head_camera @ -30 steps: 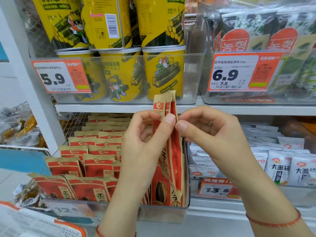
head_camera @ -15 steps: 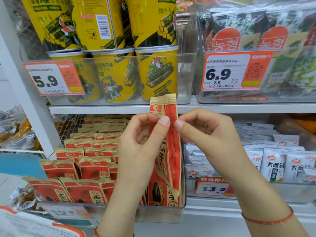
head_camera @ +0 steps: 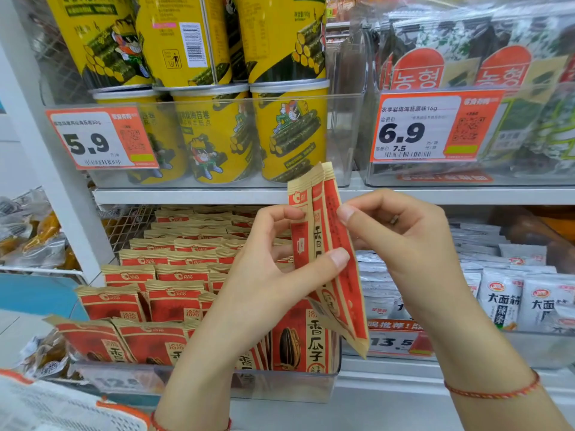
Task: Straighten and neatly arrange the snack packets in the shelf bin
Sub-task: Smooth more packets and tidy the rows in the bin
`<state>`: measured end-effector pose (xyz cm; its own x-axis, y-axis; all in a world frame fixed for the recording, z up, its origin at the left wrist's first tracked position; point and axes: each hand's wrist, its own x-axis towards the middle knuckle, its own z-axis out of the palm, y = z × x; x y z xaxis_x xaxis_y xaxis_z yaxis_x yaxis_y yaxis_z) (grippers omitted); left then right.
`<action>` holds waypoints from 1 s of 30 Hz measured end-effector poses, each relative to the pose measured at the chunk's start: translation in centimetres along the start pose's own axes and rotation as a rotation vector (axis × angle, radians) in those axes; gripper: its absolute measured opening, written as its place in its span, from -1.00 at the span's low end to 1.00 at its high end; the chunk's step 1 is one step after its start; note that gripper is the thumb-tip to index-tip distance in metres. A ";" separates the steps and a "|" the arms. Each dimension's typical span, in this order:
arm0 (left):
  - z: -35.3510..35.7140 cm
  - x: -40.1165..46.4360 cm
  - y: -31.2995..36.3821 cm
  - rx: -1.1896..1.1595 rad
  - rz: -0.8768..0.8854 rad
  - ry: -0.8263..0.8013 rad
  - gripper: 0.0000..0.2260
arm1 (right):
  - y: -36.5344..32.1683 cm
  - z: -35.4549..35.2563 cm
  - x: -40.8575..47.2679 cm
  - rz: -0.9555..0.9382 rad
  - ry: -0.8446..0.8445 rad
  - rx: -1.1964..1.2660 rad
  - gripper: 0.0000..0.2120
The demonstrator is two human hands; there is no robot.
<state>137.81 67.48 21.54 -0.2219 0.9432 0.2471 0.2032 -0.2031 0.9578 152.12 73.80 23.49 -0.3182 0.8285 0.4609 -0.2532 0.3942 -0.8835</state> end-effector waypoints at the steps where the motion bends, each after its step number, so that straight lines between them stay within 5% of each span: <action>1: 0.0 0.0 0.0 0.008 -0.006 0.015 -0.41 | 0.0 0.0 0.0 0.004 0.002 0.011 -0.95; 15: -1.1 0.5 0.5 -0.333 0.106 0.588 -0.51 | 1.0 -0.9 0.4 0.132 -0.277 -0.143 -0.86; 30: -0.8 0.5 0.8 -0.283 0.155 0.628 -0.62 | 1.8 -0.5 0.0 -0.085 -0.179 -0.276 -0.91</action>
<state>137.11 67.62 22.51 -0.7364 0.5848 0.3400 0.0402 -0.4639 0.8850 152.11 74.70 21.82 -0.4677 0.7148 0.5199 -0.0362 0.5722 -0.8193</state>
